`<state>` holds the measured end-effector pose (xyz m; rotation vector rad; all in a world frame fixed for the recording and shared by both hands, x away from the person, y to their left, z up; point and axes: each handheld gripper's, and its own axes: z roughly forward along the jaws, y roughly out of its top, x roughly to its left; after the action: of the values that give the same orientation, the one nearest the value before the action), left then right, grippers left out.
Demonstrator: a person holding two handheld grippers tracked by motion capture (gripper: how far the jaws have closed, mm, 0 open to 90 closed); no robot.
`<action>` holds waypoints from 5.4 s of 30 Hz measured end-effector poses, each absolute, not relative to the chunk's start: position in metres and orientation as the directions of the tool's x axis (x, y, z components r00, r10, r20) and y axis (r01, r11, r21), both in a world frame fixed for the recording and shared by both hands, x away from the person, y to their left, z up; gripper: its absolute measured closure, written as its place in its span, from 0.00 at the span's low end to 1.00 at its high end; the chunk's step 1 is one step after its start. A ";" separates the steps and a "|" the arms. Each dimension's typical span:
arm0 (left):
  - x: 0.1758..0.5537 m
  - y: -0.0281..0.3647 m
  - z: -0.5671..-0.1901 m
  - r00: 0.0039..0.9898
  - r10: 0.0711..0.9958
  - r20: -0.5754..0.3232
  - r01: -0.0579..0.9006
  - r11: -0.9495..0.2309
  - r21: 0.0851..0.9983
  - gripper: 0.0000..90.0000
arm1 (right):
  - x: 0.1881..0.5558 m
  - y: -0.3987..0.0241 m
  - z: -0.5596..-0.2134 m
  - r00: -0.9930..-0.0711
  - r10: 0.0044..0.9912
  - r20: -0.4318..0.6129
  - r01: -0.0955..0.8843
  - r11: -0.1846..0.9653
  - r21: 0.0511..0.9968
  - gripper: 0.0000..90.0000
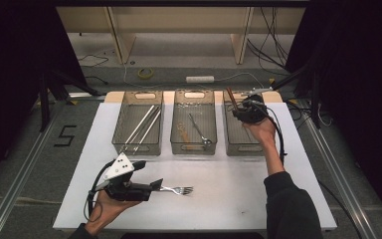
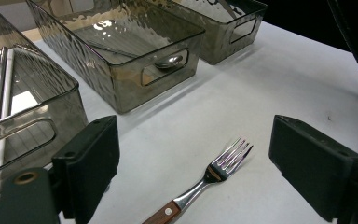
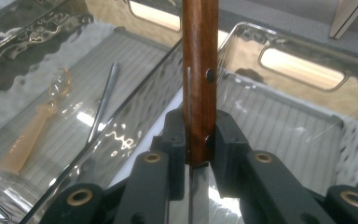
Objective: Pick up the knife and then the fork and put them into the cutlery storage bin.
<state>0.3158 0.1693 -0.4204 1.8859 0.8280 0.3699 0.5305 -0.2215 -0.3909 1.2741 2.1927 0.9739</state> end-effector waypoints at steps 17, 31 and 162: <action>0.316 0.169 -0.420 0.719 0.687 -0.104 0.381 -0.265 0.886 0.17 | 0.533 -0.221 -0.413 -0.407 0.912 0.052 0.681 0.265 0.683 0.76; 0.319 0.171 -0.419 0.714 0.692 -0.107 0.395 -0.271 0.878 0.17 | 0.513 -0.223 -0.390 -0.502 0.862 0.064 0.615 0.304 0.727 0.45; 0.361 0.123 -0.434 0.877 0.463 -0.127 0.478 -0.816 0.325 0.84 | 0.307 -0.194 -0.422 -0.832 0.550 0.078 0.335 0.385 0.860 0.32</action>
<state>0.3614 0.1234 -0.4343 2.6978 0.6995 -0.0597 0.3072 -0.1937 -0.4225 0.7882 2.4227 1.4264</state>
